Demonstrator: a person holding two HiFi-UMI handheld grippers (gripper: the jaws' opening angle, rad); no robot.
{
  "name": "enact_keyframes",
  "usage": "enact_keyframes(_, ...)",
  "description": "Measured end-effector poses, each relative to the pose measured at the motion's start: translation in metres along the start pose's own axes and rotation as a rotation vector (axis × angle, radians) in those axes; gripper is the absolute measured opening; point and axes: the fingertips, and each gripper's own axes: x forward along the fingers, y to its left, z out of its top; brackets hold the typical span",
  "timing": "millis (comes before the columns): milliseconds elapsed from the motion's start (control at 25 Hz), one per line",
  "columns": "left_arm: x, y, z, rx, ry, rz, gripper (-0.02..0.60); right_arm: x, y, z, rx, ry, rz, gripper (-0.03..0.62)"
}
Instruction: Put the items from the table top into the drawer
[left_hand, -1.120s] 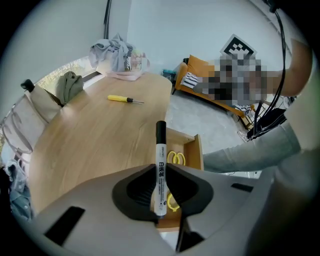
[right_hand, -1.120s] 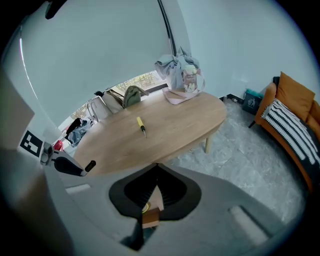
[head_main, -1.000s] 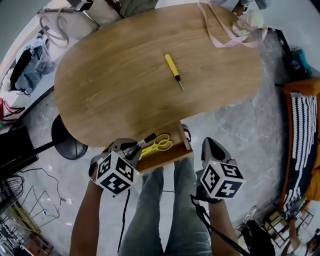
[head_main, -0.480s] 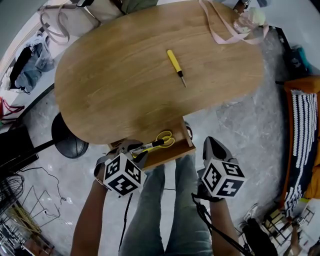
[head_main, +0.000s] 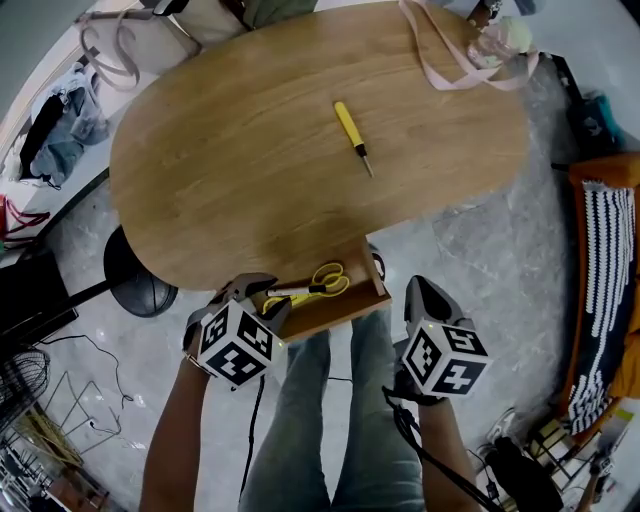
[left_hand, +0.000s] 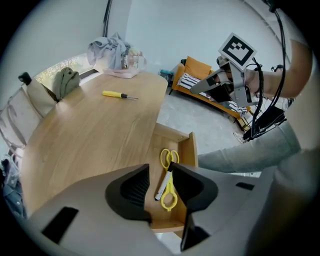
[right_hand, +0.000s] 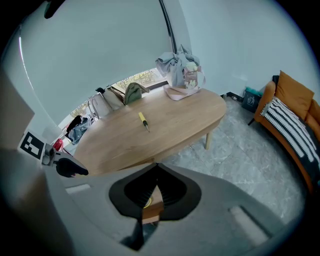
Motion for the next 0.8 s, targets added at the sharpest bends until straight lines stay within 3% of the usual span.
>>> enact_keyframes(560,0.013,0.013,0.037,-0.200,-0.035,0.078,0.144,0.001,-0.026,0.032,0.000,0.001,-0.005,0.006)
enact_keyframes(800,0.015,0.020,0.062,-0.330,-0.079,0.099,0.144,0.008,-0.041,0.055,-0.019,0.013,0.009,0.006)
